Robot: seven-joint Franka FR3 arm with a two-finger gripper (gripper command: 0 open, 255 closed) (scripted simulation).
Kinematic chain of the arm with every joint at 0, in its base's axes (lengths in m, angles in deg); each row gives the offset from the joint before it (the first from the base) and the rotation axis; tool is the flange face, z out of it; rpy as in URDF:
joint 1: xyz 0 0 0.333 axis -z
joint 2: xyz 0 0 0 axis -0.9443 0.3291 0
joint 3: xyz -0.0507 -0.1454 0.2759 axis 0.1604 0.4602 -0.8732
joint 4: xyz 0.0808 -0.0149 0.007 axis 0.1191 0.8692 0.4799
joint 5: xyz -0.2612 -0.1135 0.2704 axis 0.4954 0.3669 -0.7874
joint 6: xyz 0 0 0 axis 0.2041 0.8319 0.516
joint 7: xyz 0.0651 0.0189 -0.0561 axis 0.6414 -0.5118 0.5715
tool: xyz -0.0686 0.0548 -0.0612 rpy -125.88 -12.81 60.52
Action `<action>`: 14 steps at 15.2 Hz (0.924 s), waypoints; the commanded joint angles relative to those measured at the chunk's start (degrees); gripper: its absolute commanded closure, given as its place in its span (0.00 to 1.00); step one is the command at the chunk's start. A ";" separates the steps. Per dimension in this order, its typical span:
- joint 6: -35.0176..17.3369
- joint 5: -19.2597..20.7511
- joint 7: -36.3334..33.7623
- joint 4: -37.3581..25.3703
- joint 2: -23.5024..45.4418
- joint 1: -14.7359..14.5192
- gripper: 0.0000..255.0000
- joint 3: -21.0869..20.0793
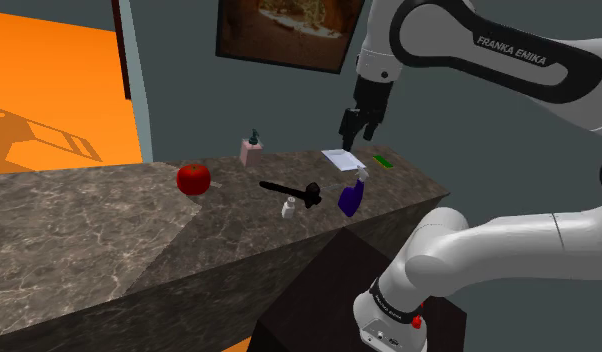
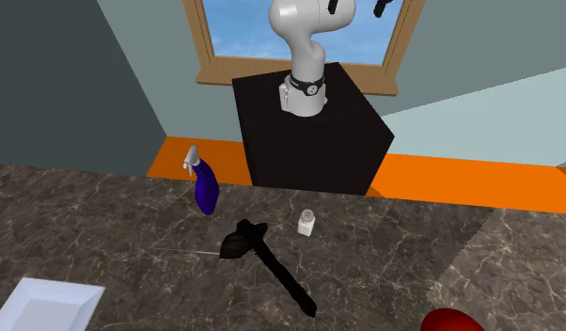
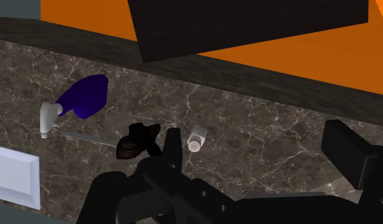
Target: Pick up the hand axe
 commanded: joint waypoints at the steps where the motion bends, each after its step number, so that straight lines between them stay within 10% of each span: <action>1: 0.00 0.00 0.00 0.00 0.00 0.00 0.00 0.00; 14: -24.46 8.09 13.70 10.08 13.23 1.05 0.00 10.47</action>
